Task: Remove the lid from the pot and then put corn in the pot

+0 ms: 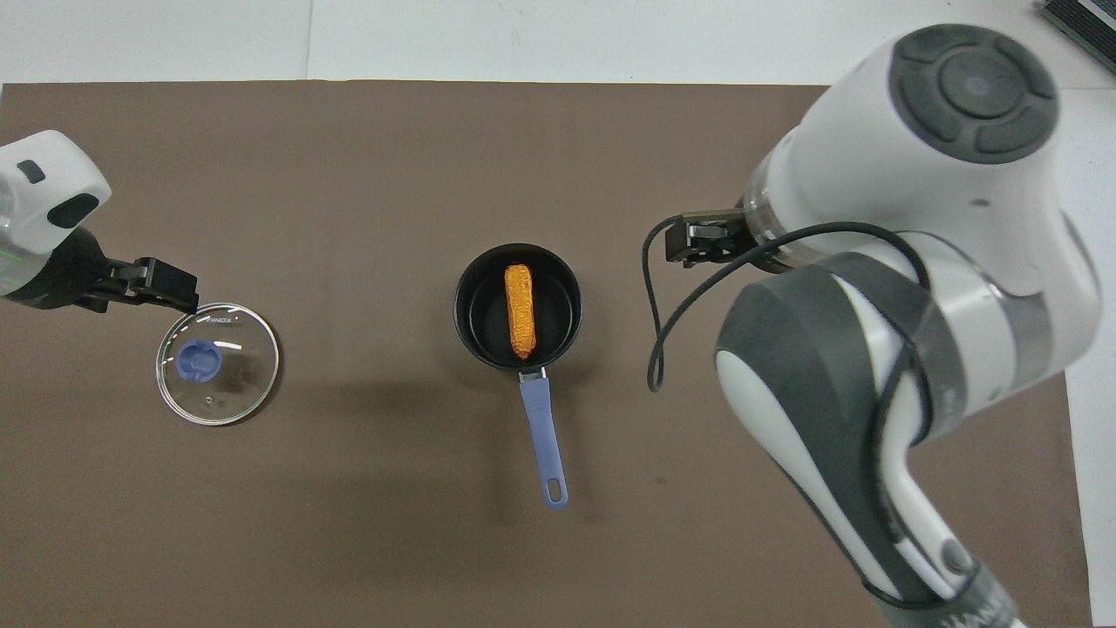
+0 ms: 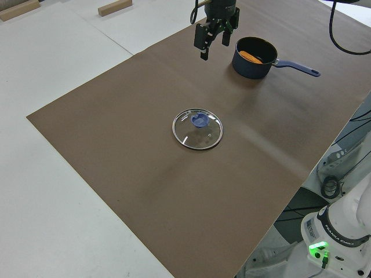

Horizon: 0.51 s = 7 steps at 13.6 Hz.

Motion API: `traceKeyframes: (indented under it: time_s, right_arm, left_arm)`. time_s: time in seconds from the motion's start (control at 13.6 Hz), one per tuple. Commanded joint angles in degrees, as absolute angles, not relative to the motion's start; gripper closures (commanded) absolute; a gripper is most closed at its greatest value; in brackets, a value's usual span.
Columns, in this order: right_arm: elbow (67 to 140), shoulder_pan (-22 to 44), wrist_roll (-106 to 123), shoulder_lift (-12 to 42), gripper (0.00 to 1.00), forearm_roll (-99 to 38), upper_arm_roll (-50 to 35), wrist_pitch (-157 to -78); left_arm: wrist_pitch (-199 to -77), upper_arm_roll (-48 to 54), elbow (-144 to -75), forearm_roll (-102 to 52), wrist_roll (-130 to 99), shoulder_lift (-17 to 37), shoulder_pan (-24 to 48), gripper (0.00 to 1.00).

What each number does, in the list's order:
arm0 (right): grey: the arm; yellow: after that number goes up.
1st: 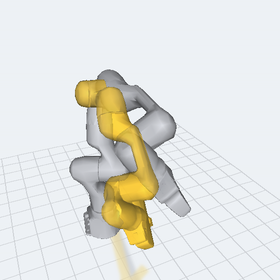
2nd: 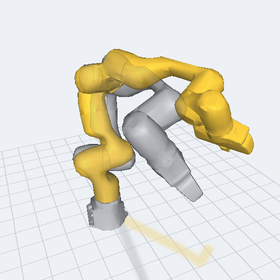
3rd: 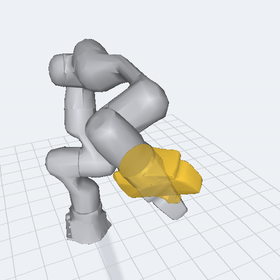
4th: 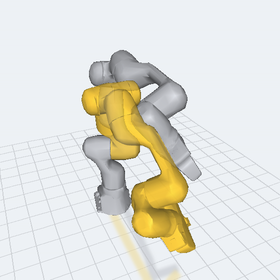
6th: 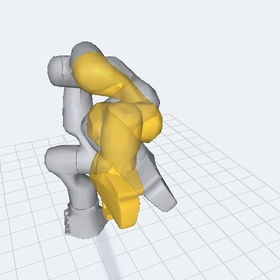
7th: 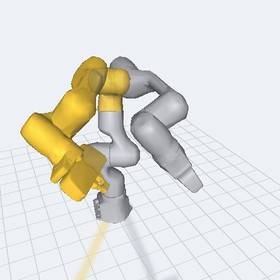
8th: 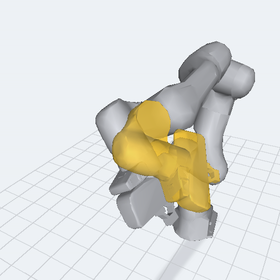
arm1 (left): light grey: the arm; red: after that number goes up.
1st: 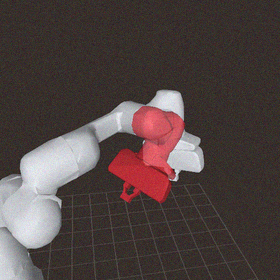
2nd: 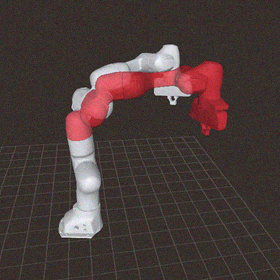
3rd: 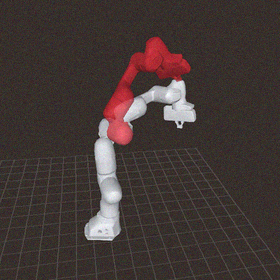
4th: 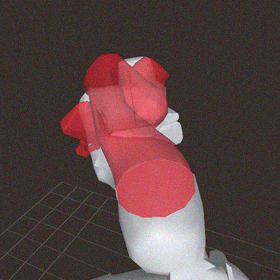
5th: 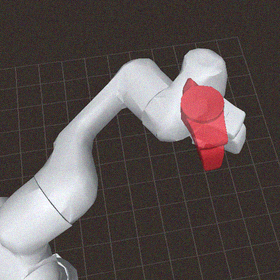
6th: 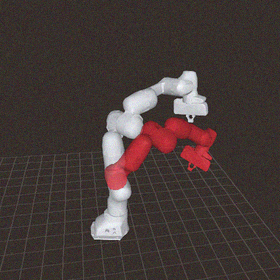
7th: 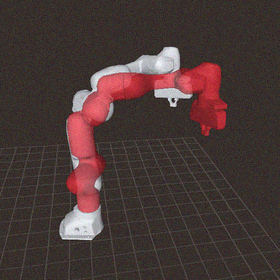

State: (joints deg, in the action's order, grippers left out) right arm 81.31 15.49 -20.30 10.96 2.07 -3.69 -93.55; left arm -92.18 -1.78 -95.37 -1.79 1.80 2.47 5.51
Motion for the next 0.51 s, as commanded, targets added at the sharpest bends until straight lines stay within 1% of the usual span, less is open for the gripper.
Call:
traceKeyframes:
  time_s: [0.0,0.15,0.29,0.44]
  right_arm:
    - [84.82,9.52,-12.77,4.76,0.0,2.03,-4.39,-89.49]
    - [84.2,5.82,-9.85,2.38,0.0,1.67,-4.22,-87.02]
    - [84.2,3.35,-9.84,-0.69,0.0,1.5,-4.04,-86.23]
    - [83.07,0.63,-9.84,-2.89,0.0,0.8,-4.04,-83.43]
  left_arm:
    - [-86.67,-2.02,-91.33,-1.67,3.07,2.03,5.8,0.0]
    - [-83.43,-1.76,-90.36,-1.5,3.16,1.67,5.89,0.0]
    - [-79.47,-1.93,-85.89,-1.14,3.16,2.11,5.89,0.0]
    - [-78.49,-1.76,-85.34,-0.88,3.16,1.76,5.89,0.0]
